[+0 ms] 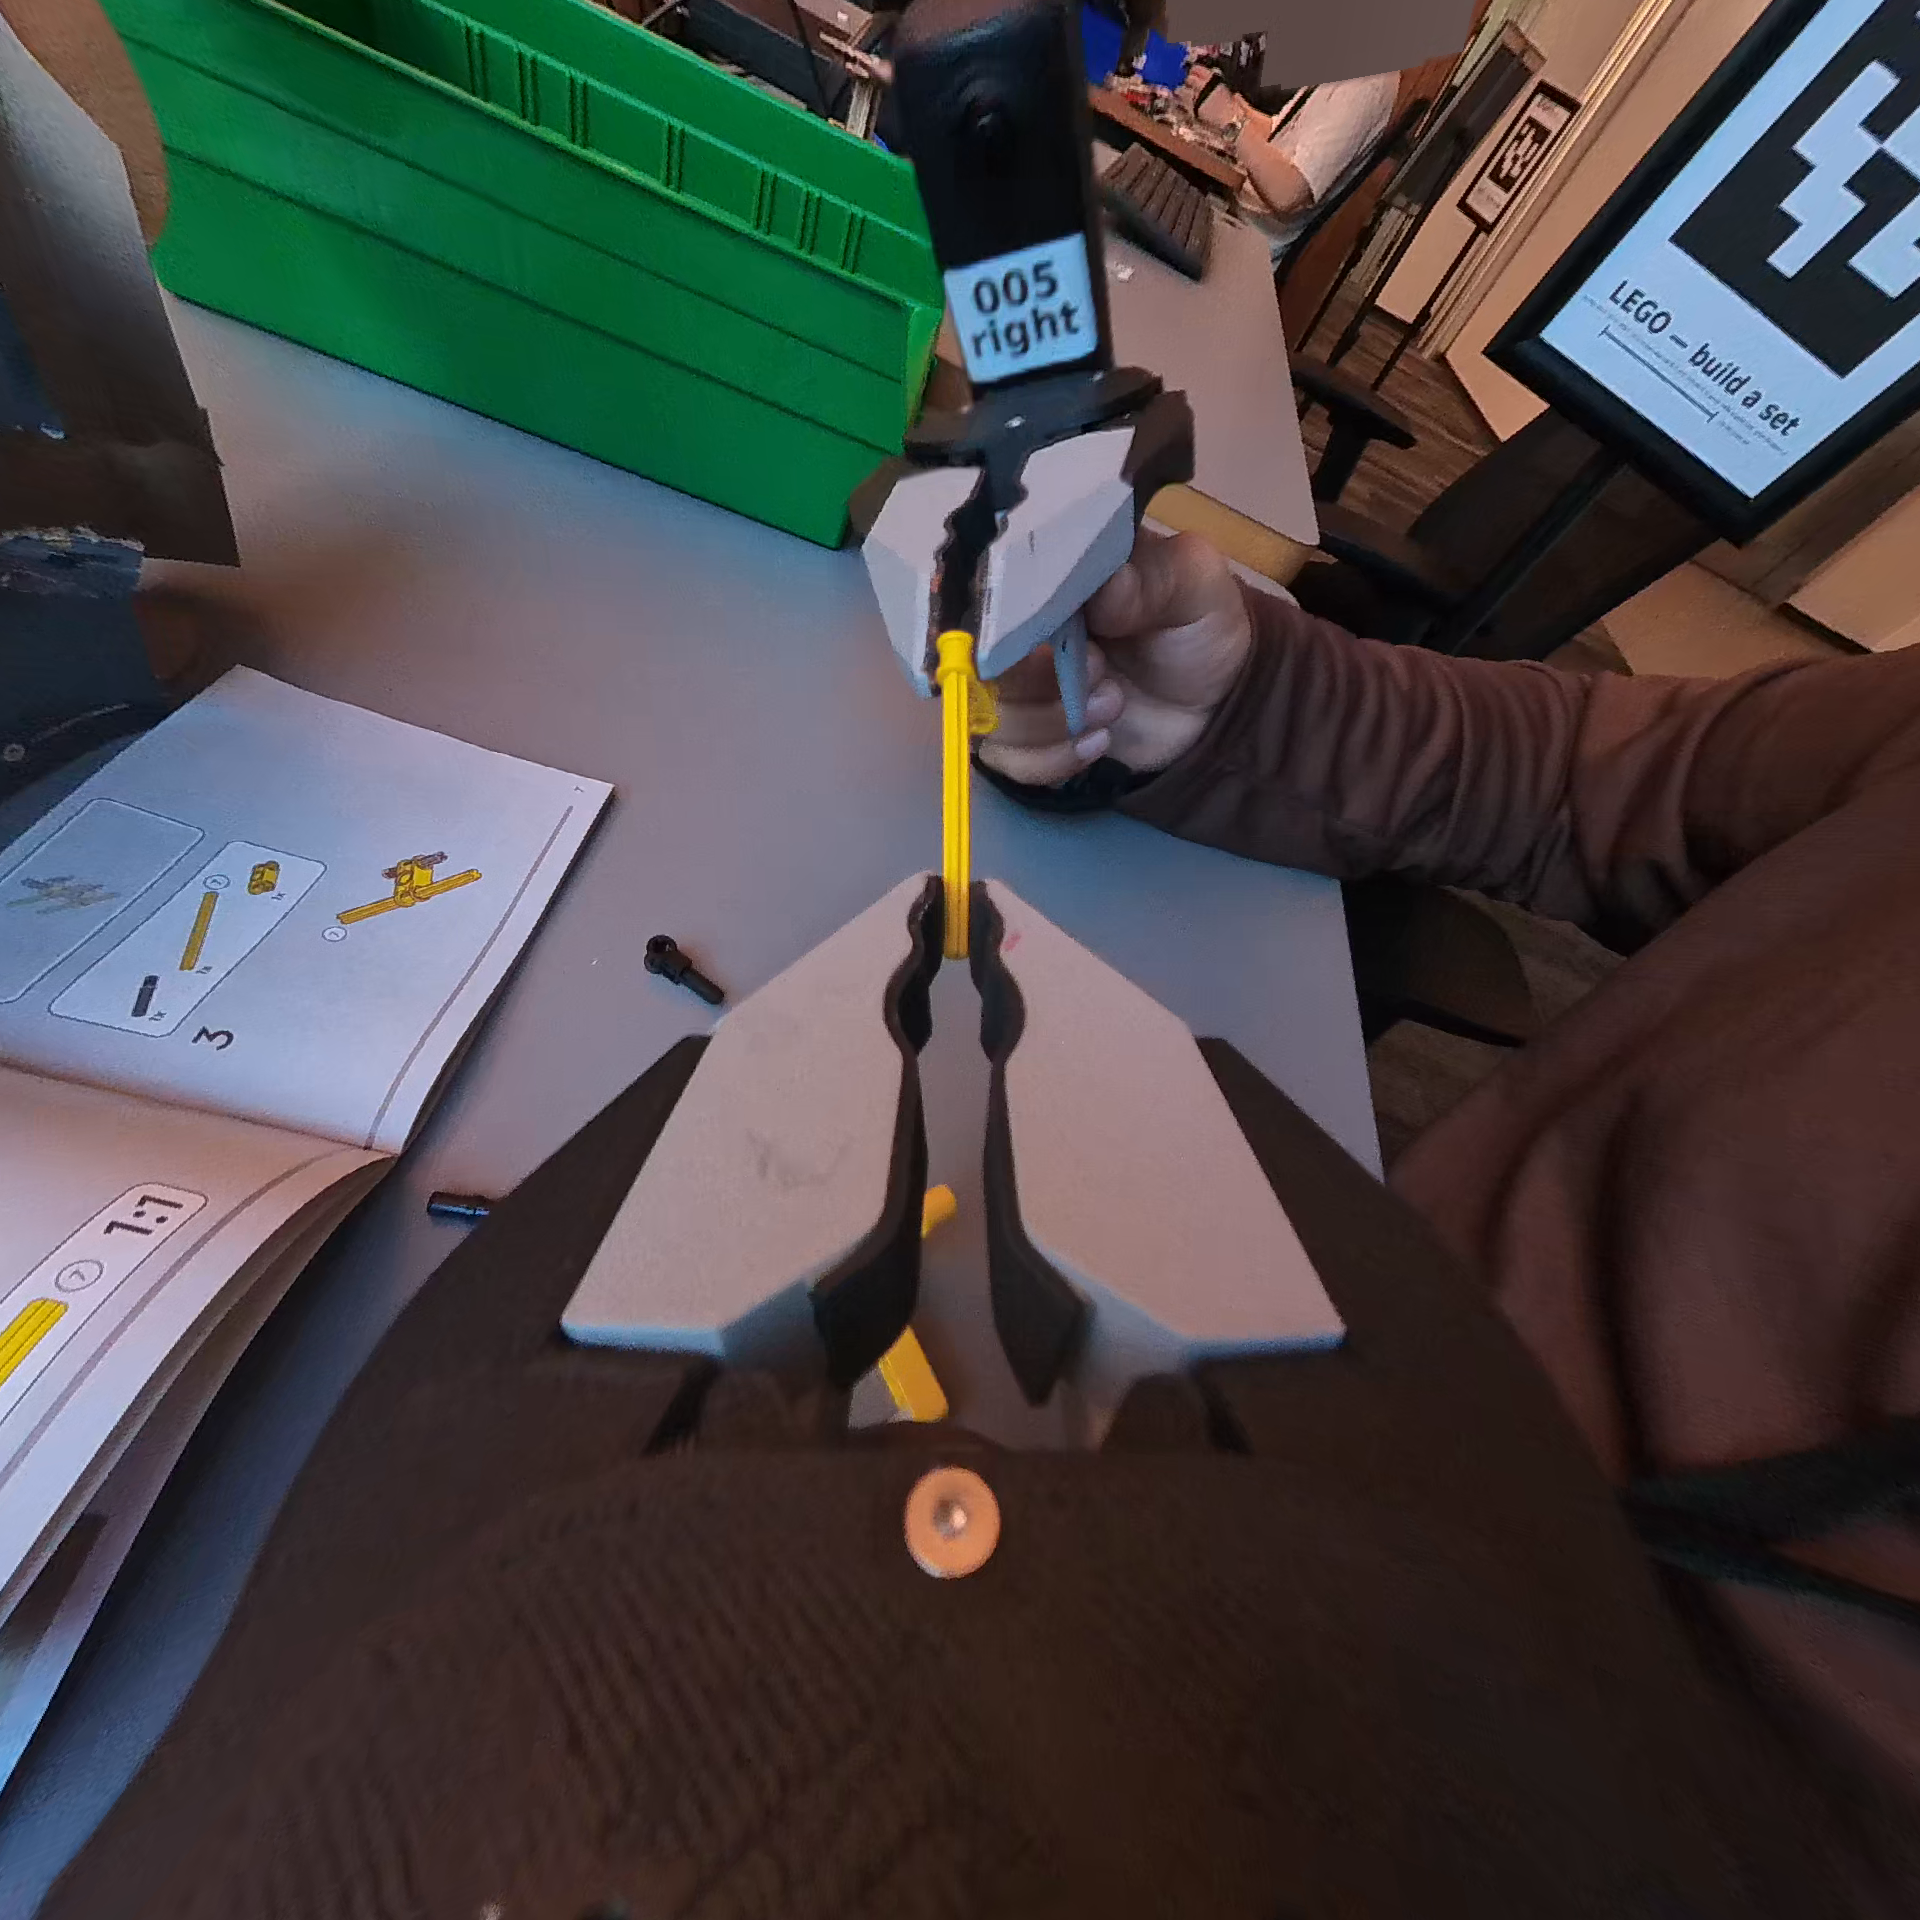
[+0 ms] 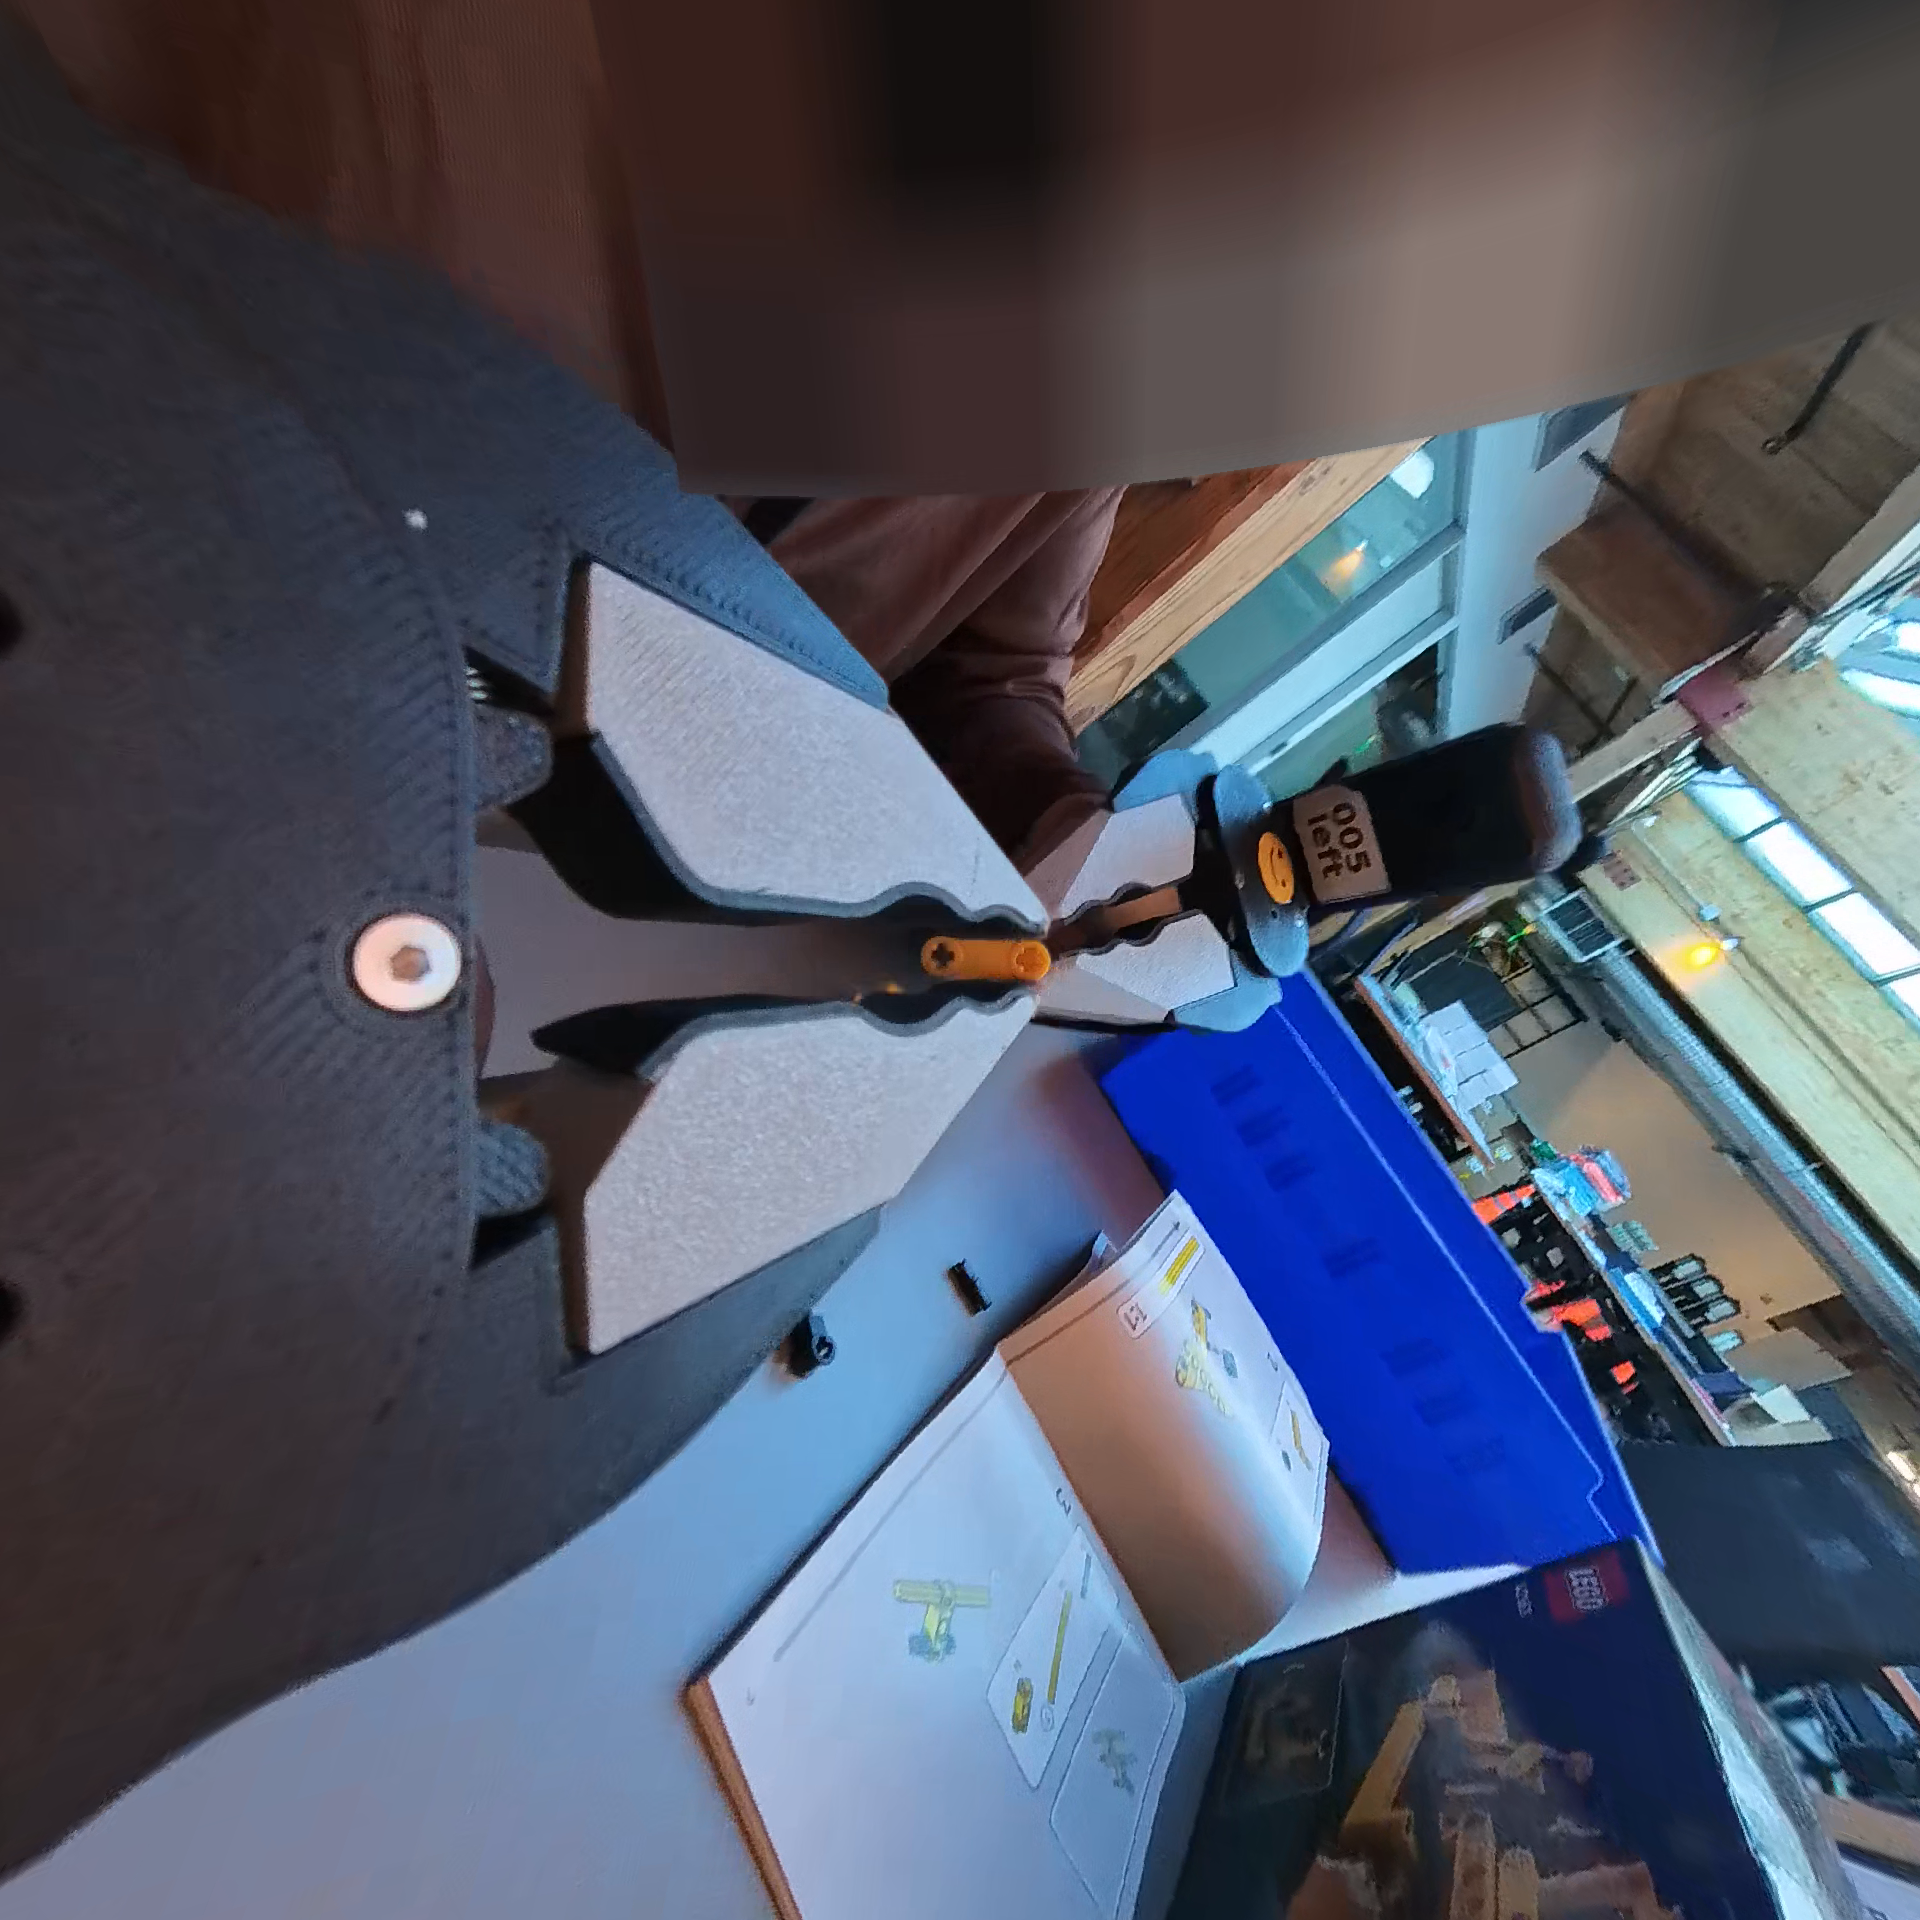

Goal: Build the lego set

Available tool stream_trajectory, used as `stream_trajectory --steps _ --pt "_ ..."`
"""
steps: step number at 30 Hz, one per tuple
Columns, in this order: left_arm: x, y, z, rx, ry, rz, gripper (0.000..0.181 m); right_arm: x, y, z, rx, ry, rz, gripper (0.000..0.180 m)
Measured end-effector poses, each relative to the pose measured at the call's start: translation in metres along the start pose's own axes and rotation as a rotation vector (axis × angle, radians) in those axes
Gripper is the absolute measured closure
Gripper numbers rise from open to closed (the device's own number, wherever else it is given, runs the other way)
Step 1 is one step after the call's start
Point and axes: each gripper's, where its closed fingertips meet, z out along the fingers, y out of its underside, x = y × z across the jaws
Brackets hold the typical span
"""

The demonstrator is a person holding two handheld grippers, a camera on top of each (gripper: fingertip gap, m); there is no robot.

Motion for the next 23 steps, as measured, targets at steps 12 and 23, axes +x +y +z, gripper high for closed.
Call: stream_trajectory --steps 12,23 --pt "0.002 0.006 0.003 -0.025 0.014 0.006 0.180 -0.002 0.009 0.000 -0.059 0.001 -0.064 0.175" --pt "0.005 0.000 0.002 -0.001 0.017 0.002 0.179 -0.003 0.002 0.000 0.033 -0.106 0.148 0.175"
